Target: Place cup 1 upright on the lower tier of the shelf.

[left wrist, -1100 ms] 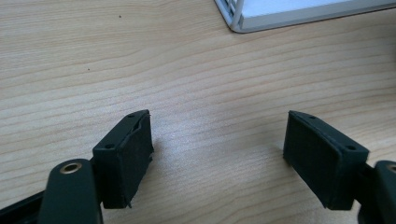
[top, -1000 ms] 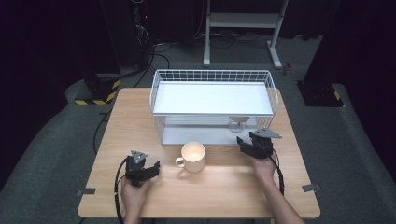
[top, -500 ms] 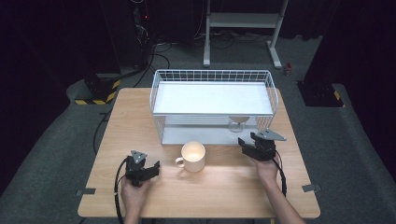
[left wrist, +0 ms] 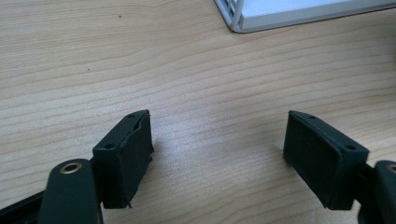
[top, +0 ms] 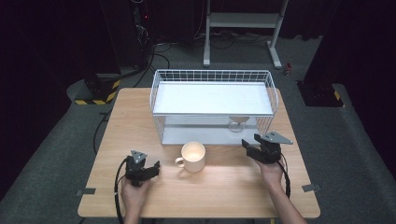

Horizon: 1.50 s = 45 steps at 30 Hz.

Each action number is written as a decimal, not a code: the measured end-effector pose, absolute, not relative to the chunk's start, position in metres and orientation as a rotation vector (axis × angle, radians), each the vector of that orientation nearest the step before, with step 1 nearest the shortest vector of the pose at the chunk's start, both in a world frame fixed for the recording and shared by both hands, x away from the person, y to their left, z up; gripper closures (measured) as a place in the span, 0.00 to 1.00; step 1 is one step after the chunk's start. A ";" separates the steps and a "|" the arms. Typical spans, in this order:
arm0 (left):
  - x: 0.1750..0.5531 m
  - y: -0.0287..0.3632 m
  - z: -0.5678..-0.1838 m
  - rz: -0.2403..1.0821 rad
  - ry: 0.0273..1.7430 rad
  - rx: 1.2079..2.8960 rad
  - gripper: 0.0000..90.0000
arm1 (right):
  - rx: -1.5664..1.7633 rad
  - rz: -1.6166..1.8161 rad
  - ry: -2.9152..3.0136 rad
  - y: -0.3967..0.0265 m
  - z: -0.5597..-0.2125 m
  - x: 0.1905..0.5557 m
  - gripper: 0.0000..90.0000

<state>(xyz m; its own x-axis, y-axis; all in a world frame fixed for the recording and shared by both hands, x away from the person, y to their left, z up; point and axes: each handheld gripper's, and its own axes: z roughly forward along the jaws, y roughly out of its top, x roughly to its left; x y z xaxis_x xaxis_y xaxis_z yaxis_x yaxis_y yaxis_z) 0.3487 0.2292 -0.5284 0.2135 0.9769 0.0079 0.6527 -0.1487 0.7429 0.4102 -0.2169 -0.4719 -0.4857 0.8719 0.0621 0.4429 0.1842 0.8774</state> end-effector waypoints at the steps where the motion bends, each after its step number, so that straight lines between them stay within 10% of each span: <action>1: 0.349 0.229 -0.528 0.679 1.507 1.879 0.27 | 1.229 1.246 2.010 -0.218 -0.472 0.410 0.43; 45: 0.349 0.229 -0.528 0.680 1.507 1.879 0.27 | 1.157 1.276 2.010 -0.235 -0.467 0.370 0.39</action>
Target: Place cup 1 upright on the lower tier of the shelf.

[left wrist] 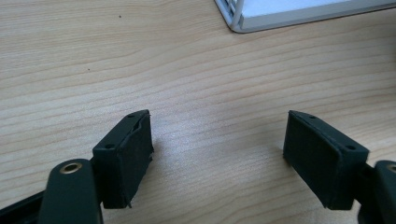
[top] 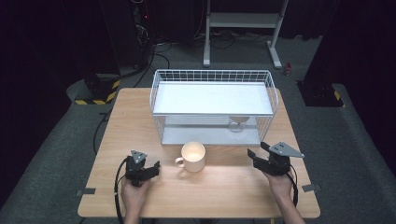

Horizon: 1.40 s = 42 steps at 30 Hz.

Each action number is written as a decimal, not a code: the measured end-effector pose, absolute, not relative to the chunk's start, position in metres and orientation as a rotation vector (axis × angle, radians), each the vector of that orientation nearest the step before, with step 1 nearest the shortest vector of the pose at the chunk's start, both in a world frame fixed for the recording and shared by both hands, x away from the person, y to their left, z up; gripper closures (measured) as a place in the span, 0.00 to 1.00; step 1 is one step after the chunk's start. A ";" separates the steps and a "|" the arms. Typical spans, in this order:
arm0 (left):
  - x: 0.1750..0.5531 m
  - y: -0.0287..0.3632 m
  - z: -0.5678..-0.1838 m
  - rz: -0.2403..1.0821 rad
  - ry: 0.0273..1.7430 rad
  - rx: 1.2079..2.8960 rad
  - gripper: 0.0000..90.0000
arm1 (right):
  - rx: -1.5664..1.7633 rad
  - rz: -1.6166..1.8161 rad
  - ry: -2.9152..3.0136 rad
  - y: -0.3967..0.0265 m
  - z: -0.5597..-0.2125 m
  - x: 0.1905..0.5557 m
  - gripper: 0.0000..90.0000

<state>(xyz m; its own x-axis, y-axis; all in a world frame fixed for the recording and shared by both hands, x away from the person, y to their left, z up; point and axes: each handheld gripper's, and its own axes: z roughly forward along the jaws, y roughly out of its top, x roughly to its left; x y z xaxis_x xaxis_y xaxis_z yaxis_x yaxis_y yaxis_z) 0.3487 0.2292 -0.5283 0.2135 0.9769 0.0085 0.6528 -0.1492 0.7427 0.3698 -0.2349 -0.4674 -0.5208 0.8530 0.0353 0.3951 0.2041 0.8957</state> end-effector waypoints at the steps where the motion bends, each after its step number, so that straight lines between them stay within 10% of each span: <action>1: 0.349 0.229 -0.528 0.680 1.508 1.877 0.27 | 1.153 1.275 2.009 -0.235 -0.468 0.369 0.39; 42: 0.349 0.229 -0.528 0.679 1.508 1.879 0.27 | 1.270 1.215 2.024 -0.265 -0.502 0.337 0.37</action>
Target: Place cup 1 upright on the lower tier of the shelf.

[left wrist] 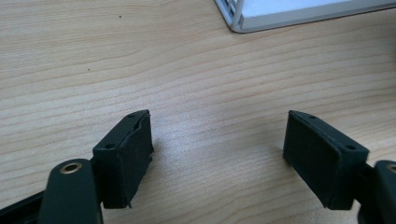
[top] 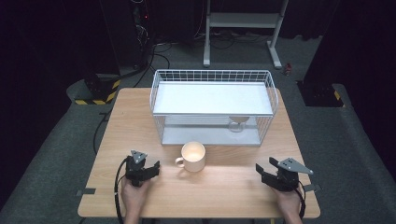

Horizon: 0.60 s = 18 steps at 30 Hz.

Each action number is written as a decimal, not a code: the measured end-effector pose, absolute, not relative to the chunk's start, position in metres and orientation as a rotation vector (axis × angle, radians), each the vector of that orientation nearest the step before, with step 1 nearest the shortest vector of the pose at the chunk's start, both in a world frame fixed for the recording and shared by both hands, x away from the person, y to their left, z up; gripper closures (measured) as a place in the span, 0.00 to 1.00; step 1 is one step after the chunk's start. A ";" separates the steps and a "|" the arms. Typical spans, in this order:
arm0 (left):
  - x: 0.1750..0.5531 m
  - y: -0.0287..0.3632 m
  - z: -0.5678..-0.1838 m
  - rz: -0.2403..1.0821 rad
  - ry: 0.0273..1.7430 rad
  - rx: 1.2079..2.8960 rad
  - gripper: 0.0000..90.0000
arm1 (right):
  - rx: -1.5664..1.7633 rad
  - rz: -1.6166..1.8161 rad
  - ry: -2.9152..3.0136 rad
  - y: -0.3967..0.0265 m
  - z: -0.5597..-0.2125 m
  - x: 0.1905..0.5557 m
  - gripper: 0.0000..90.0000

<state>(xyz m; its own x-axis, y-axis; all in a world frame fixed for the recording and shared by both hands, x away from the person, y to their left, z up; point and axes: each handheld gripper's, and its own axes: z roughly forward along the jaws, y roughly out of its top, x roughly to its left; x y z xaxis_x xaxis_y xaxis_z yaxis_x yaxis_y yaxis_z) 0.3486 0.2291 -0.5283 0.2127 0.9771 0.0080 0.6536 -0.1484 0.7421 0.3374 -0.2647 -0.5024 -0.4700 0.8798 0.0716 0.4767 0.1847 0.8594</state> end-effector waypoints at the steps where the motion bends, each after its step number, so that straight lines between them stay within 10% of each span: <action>1: 0.349 0.229 -0.528 0.682 1.507 1.878 0.27 | 1.280 1.208 2.028 -0.265 -0.504 0.338 0.36; 18: 0.348 0.228 -0.529 0.667 1.498 1.887 0.23 | 1.312 0.977 2.134 -0.265 -0.522 0.349 0.32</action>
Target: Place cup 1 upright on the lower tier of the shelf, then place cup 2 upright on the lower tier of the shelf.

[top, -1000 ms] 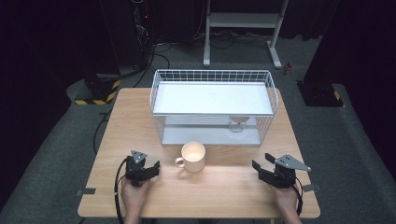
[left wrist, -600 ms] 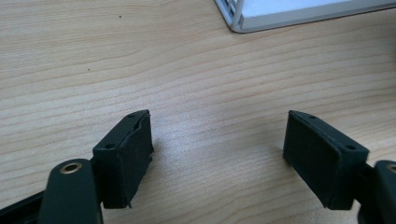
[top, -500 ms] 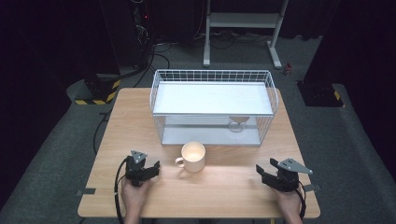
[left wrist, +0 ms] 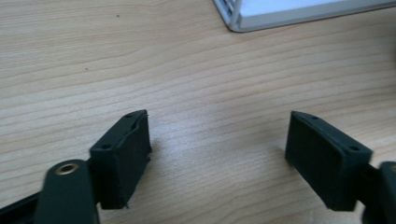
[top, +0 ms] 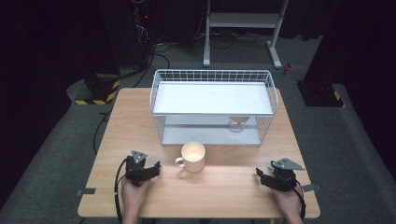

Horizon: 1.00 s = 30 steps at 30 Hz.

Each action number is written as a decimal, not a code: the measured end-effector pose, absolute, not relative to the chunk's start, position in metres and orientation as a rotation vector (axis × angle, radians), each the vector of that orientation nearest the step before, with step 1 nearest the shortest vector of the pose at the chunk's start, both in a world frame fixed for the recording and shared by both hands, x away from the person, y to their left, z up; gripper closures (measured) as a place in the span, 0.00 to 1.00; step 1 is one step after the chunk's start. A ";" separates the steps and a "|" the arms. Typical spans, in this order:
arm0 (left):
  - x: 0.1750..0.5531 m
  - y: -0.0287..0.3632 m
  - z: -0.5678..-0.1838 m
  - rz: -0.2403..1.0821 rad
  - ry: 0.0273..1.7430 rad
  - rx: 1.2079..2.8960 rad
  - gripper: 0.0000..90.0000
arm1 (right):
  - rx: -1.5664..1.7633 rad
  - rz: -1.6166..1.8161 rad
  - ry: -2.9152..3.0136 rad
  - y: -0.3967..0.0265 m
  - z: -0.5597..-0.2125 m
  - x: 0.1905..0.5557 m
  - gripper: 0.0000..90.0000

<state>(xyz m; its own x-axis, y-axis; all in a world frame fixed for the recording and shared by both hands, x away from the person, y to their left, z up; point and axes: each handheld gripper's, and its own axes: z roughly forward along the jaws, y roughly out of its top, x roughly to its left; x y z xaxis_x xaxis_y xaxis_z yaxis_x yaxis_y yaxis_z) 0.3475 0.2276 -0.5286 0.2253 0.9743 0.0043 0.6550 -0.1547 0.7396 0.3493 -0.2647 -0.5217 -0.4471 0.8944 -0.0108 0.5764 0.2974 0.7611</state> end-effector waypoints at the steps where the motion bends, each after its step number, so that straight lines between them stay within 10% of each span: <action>1: 0.347 0.227 -0.528 0.667 1.497 1.891 0.23 | 1.319 0.956 2.147 -0.264 -0.522 0.350 0.32; 30: 0.323 0.197 -0.519 0.446 1.223 1.940 0.15 | 1.331 0.918 2.178 -0.259 -0.524 0.365 0.30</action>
<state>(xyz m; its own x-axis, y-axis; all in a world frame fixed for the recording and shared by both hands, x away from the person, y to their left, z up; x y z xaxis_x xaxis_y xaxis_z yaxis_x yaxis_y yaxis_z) 0.3234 0.1968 -0.5193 0.4744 0.8735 -0.1091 0.5980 -0.2288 0.7682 0.3649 -0.2587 -0.5235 -0.4495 0.8931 -0.0173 0.6112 0.3216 0.7232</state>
